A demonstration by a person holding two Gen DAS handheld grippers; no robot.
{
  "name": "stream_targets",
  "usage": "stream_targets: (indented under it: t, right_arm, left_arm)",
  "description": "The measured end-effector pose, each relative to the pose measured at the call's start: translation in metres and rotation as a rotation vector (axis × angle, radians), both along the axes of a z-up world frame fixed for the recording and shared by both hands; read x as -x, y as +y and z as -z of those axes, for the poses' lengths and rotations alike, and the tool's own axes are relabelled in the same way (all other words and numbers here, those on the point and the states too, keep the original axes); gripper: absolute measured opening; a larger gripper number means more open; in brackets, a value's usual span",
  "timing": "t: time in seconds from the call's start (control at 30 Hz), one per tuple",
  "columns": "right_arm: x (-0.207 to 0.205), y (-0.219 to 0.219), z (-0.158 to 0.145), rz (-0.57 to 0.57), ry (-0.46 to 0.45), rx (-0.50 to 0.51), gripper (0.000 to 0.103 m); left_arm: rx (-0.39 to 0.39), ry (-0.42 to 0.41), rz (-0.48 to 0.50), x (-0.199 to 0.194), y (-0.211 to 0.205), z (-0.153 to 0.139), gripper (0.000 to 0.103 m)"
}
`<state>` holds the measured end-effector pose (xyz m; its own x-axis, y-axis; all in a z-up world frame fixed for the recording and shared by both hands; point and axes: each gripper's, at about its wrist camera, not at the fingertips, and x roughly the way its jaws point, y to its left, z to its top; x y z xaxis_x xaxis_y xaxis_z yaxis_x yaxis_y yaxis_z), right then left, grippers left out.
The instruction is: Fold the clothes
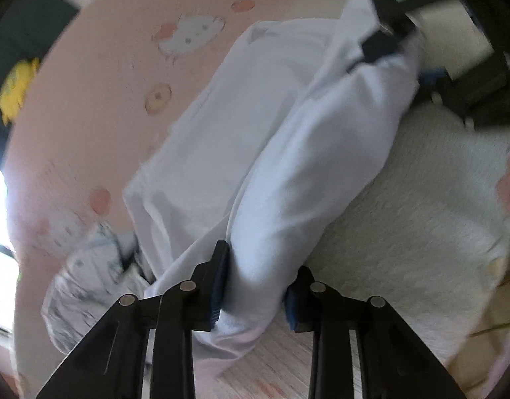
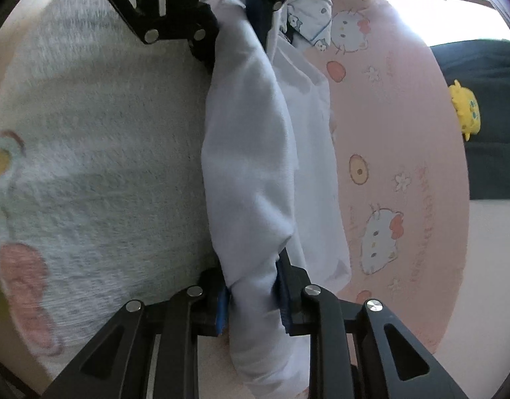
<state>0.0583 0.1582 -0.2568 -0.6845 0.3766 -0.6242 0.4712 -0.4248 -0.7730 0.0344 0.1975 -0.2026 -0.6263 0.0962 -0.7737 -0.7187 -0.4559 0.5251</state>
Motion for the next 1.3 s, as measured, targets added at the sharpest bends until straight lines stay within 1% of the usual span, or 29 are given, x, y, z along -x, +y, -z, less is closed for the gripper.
stream_targets:
  t: [0.1,0.17,0.23,0.3,0.4,0.47,0.53,0.6,0.77,0.87,0.97,1.03,1.13,1.2,1.3]
  right_arm:
    - [-0.01,0.008,-0.002,0.004,-0.001,0.009,0.023]
    - [-0.017,0.001,0.003,-0.003,0.008,-0.008,0.022]
    - [-0.005,-0.002,0.007,0.008,0.008,-0.002,0.022]
    - [-0.015,-0.007,0.003,0.029,-0.002,0.034,0.022]
    - [-0.008,-0.002,-0.004,0.02,-0.015,0.061,0.023]
    - [-0.017,-0.006,-0.005,0.003,-0.028,0.064,0.023]
    - [-0.028,-0.011,-0.006,-0.001,-0.043,0.06,0.023]
    - [-0.032,-0.014,-0.006,0.005,-0.058,0.064,0.023]
    - [-0.023,-0.009,-0.009,0.037,-0.095,0.115,0.024]
    - [-0.011,-0.001,-0.015,0.063,-0.15,0.185,0.026]
    - [0.0,0.009,-0.024,0.109,-0.227,0.289,0.027]
    - [0.012,0.018,-0.029,0.151,-0.287,0.363,0.029]
    - [0.034,0.034,-0.035,0.239,-0.383,0.49,0.031]
    - [0.048,0.046,-0.038,0.301,-0.446,0.575,0.032]
    - [0.065,0.062,-0.041,0.362,-0.523,0.664,0.032]
  left_arm:
    - [-0.005,-0.003,0.006,-0.012,-0.007,0.001,0.025]
    - [-0.004,0.002,0.003,-0.021,-0.011,0.002,0.024]
    - [-0.009,-0.015,-0.012,-0.027,-0.012,0.0,0.024]
    - [-0.022,-0.048,-0.02,-0.035,-0.017,-0.002,0.024]
    - [-0.029,-0.066,0.019,-0.048,-0.023,-0.002,0.024]
    - [-0.01,-0.059,0.049,-0.057,-0.026,0.0,0.024]
    - [0.002,-0.057,0.059,-0.063,-0.027,0.001,0.024]
    - [-0.005,-0.069,0.049,-0.061,-0.027,-0.001,0.024]
    - [-0.029,-0.115,0.024,-0.051,-0.028,-0.002,0.024]
    - [-0.057,-0.182,0.006,-0.039,-0.03,-0.007,0.025]
    - [-0.096,-0.281,-0.024,-0.022,-0.034,-0.011,0.025]
    - [-0.12,-0.357,-0.055,-0.02,-0.037,-0.011,0.026]
    - [-0.14,-0.46,-0.095,0.001,-0.036,-0.013,0.027]
    - [-0.15,-0.516,-0.117,0.015,-0.039,-0.014,0.028]
    - [-0.176,-0.591,-0.158,0.032,-0.042,-0.014,0.028]
